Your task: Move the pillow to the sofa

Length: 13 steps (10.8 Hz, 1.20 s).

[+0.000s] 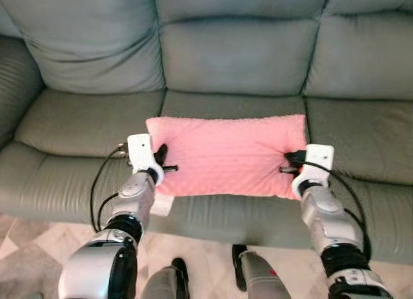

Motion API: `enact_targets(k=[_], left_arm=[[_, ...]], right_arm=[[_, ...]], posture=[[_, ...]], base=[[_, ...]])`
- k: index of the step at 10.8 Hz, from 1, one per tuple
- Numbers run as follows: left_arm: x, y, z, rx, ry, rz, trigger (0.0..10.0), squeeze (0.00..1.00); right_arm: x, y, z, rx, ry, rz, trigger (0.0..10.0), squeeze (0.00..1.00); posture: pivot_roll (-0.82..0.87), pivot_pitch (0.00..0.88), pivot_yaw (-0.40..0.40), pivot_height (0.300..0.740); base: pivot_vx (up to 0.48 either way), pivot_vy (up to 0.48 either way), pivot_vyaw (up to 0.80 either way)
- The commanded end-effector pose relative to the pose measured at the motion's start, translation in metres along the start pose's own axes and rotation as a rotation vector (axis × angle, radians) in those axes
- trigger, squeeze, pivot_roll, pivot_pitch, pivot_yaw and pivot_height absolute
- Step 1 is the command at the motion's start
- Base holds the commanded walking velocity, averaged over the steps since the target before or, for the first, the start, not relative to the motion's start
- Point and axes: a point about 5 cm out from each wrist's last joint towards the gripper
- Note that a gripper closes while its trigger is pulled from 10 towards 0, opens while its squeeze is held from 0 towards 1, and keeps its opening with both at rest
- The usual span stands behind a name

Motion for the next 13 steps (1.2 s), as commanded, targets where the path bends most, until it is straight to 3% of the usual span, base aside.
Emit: enact_targets(k=[1, 4, 9, 10, 11, 13], left_arm=[[0.019, 0.007, -0.011, 0.031, -0.007, 0.073, 10.0, 0.0], [0.018, 0.005, -0.01, 0.036, 0.042, 0.084, 10.0, 0.0], [-0.021, 0.001, -0.017, 0.06, 0.102, -0.001, 10.0, 0.0], [-0.029, 0.001, -0.018, 0.063, 0.129, -0.023, 10.0, 0.28], [-0.031, 0.0, -0.017, 0.063, 0.138, -0.03, 10.0, 1.0], [-0.033, -0.001, -0.014, 0.055, 0.146, -0.04, 10.0, 1.0]], right_arm=[[-0.007, 0.002, -0.009, 0.019, -0.011, -0.033, 10.0, 0.0], [-0.007, -0.002, -0.012, 0.016, 0.01, -0.056, 10.0, 0.0], [-0.04, 0.003, -0.006, -0.031, 0.055, -0.173, 10.0, 0.0], [-0.045, 0.006, -0.008, -0.035, 0.057, -0.19, 10.0, 0.73], [-0.047, 0.006, -0.009, -0.038, 0.055, -0.195, 10.0, 1.0], [-0.046, 0.006, -0.009, -0.037, 0.055, -0.193, 10.0, 1.0]], posture=[[-0.19, 0.398, 0.097, 0.74], [-0.2, 0.4, 0.093, 0.74], [-0.22, 0.402, 0.095, 0.74], [-0.23, 0.403, 0.095, 0.74], [-0.23, 0.403, 0.095, 0.74], [-0.23, 0.405, 0.095, 0.74]], base=[[0.0, 0.0, 0.0], [0.0, 0.0, 0.0], [0.0, 0.0, 0.0], [0.0, 0.0, 0.0], [0.0, 0.0, 0.0], [0.0, 0.0, 0.0]])
Point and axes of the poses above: a point about 5 cm out from each wrist's last joint towards the gripper, its own y axis pointing back from the gripper into the wrist, its own z axis along the axis of the wrist's last joint, x = y × z, and after that the axes turned 2 degrees about -y, right-handed
